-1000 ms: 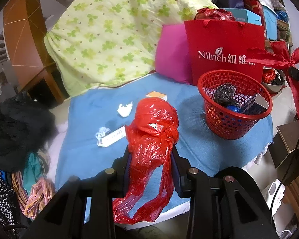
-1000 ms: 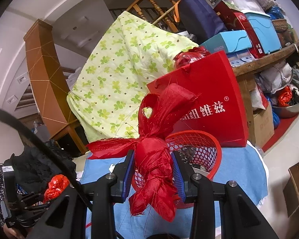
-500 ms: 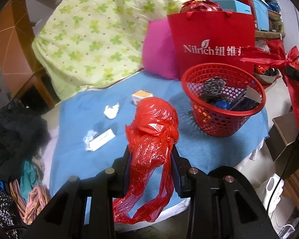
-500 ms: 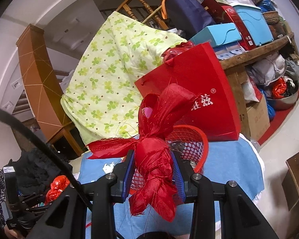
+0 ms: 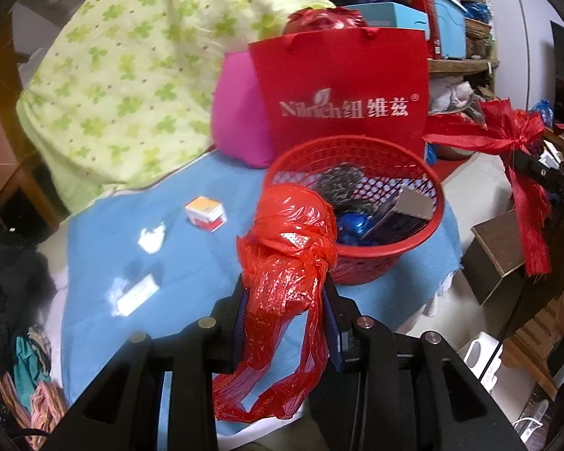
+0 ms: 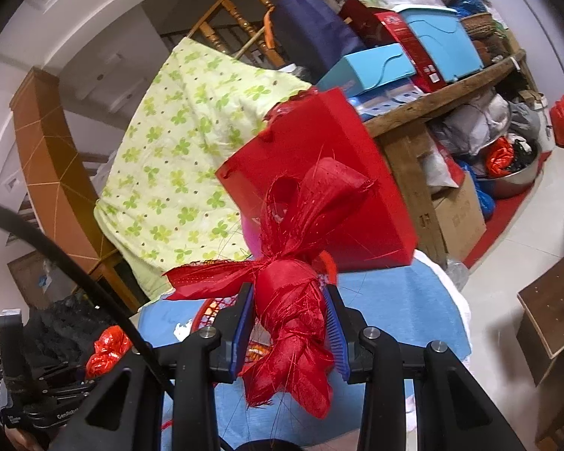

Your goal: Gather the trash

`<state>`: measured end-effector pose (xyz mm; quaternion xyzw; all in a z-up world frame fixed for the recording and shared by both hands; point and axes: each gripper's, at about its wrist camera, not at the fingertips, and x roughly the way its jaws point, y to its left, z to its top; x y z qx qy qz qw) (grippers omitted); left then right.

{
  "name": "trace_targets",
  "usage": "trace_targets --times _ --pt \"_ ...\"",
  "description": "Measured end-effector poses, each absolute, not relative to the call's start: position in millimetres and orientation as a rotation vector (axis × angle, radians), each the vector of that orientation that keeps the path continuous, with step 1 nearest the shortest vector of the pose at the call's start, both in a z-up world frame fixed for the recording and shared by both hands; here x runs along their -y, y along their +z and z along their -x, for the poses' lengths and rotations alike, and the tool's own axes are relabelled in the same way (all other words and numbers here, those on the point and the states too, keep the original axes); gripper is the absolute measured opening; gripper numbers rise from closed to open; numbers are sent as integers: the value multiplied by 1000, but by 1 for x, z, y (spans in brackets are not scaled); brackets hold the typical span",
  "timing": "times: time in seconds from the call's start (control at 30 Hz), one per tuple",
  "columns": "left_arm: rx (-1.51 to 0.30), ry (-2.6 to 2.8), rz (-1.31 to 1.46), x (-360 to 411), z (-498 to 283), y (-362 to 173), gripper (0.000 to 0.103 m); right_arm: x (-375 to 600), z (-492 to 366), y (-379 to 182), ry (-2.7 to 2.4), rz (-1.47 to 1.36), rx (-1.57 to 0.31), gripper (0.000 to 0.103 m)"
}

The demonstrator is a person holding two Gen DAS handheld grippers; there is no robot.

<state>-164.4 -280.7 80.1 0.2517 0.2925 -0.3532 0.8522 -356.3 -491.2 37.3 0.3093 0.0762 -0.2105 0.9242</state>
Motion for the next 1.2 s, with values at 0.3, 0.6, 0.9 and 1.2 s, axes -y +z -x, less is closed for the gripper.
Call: trace_targets --times 0.3,0.6,0.9,1.2 --pt "-601 -797 -534 314 168 85 37 507 376 37 -487 -647 -134 40" --pt "-592 -800 -546 329 167 85 37 518 382 39 -500 -666 -122 40" --pt "-569 -793 -550 335 162 89 37 513 366 58 -476 -605 -110 40" --pt "-538 -802 -545 343 157 92 37 513 343 75 -450 -562 -97 40"
